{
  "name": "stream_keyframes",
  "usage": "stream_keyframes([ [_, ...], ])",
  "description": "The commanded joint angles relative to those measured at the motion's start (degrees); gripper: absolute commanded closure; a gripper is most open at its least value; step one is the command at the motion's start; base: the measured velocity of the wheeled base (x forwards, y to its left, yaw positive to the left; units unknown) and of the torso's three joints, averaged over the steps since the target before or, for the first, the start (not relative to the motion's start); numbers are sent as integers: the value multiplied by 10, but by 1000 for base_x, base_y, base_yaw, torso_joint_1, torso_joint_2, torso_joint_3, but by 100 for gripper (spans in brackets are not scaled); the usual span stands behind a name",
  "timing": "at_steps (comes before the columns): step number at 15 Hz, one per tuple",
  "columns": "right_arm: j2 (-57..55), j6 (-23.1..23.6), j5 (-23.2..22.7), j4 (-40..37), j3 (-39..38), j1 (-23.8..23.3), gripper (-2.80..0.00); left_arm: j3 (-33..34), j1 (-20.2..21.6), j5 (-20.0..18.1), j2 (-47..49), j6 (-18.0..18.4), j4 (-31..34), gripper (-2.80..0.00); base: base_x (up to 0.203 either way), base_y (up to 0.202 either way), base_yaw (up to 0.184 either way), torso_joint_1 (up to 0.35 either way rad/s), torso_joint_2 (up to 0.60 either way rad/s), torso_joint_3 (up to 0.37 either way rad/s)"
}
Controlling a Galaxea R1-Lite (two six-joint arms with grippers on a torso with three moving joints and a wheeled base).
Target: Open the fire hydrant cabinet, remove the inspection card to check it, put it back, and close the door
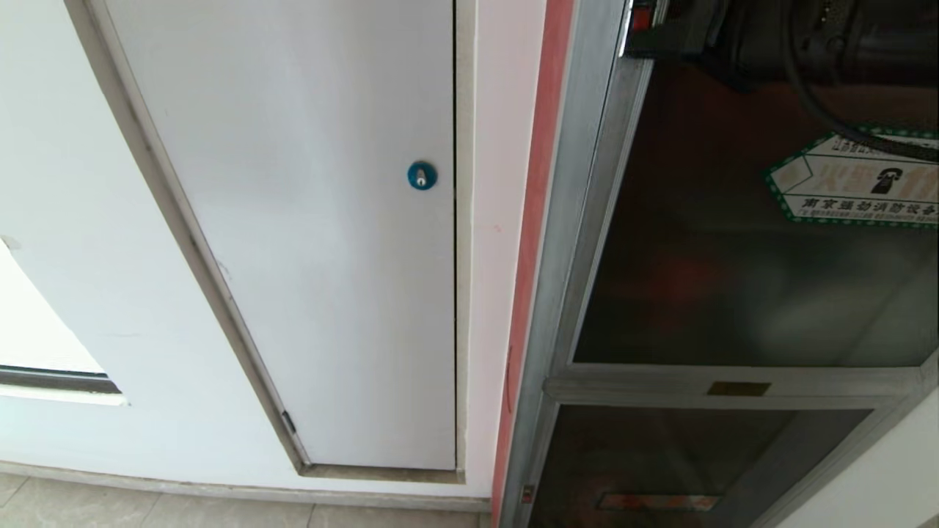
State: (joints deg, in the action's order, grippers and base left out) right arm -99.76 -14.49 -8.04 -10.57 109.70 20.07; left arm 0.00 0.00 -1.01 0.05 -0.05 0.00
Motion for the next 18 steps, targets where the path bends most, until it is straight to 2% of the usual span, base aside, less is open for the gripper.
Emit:
stream_keyframes([
  [1,-1,-1,-1,13,2,1,0,0,0,0,0,0,1,0,0,0,0,0,0,0],
  [5,7,-2,-2,11,-4,1,0,0,0,0,0,0,1,0,0,0,0,0,0,0],
  [9,45,-6,-6,13,-61,3,0,0,0,0,0,0,1,0,0,0,0,0,0,0],
  [13,107,-37,-33,15,-104,4,0,0,0,0,0,0,1,0,0,0,0,0,0,0],
  [18,158,-43,-40,16,-120,37,0,0,0,0,0,0,1,0,0,0,0,0,0,0],
])
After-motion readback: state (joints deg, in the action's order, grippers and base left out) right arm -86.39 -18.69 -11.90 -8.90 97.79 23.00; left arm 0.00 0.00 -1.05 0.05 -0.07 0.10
